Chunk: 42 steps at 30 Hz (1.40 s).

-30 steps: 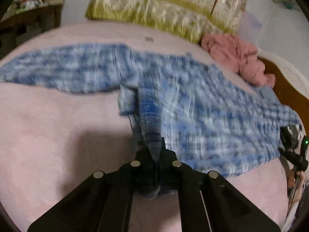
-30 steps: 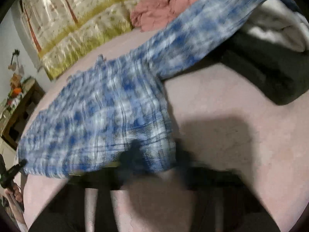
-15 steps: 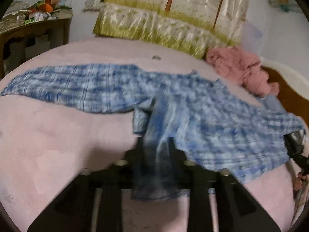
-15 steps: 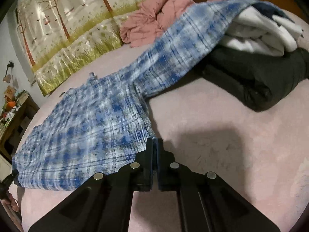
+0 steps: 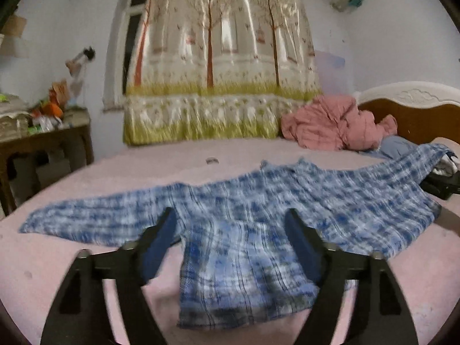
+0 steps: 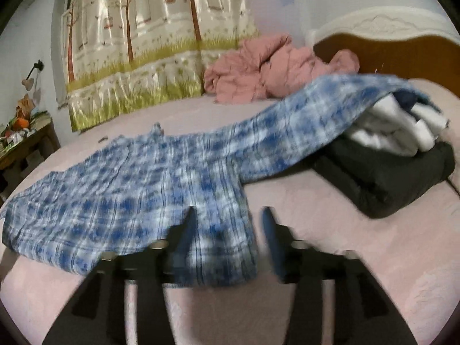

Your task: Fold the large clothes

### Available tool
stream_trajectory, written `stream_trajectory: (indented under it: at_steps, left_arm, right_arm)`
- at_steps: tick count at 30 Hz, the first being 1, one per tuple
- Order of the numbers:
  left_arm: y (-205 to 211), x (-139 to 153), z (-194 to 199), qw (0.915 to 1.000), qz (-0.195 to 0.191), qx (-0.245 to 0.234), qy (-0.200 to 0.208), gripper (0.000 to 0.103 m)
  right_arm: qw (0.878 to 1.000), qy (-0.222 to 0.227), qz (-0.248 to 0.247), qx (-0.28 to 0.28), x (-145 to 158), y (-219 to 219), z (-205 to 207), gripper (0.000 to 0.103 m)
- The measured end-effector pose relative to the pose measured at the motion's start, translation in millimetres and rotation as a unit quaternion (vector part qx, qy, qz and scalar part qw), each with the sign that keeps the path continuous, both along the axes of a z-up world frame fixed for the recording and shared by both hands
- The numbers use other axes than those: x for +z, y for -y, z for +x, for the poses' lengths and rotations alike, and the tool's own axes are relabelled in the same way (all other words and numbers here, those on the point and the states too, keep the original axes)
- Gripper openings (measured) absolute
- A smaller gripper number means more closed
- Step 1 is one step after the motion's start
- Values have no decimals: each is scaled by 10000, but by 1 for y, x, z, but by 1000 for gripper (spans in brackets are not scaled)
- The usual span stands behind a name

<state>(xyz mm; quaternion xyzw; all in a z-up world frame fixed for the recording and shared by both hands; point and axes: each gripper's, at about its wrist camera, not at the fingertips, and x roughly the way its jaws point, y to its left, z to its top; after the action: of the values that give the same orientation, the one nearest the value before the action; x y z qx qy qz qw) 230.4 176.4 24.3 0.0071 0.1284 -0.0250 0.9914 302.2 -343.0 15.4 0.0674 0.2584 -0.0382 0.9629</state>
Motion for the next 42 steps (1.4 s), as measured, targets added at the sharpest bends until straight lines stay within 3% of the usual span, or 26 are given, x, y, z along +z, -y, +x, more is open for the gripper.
stream_trajectory:
  at_steps: [2, 5, 7, 12, 17, 23, 28, 31, 34, 36, 38, 42]
  left_arm:
    - [2, 1, -6, 9999, 67, -33, 115, 102]
    - [14, 4, -17, 9984, 372, -107, 417, 103]
    - [19, 2, -17, 9976, 478, -129, 477, 103]
    - [42, -8, -12, 9934, 1084, -126, 340, 103]
    - [65, -3, -35, 9836, 1568, 169, 872, 103]
    - [92, 36, -47, 9889, 1096, 123, 1001, 103]
    - [126, 83, -38, 9851, 1269, 479, 1059, 103]
    - [141, 110, -24, 9883, 1041, 320, 1069, 103]
    - [153, 139, -6, 9890, 850, 79, 1208, 103]
    - [160, 161, 10, 9877, 786, -53, 1347, 103]
    - [159, 183, 26, 9873, 520, -54, 1497, 103]
    - [158, 193, 55, 9876, 337, -53, 1530, 103]
  right_arm:
    - [9995, 307, -119, -39, 7, -4, -6, 90]
    - [9984, 528, -211, 67, 12, -9, -12, 93]
    - [9983, 505, -268, 108, 12, -13, -10, 103]
    - [9980, 498, -399, -6, 15, -18, -9, 103]
    - [9977, 515, -436, -46, 12, -17, -10, 103]
    - [9984, 508, -98, 222, 9, -9, -6, 103]
    - [9978, 650, -55, 148, 11, -8, -11, 103]
    - [9969, 751, 12, 245, 22, -8, -10, 103]
    - [9968, 737, -77, 286, 52, -12, 0, 103]
    - [9984, 280, -482, 24, 84, -19, 25, 103]
    - [9967, 485, -635, 154, 117, -25, 38, 103]
    - [9954, 894, -74, 345, 167, -28, 60, 103]
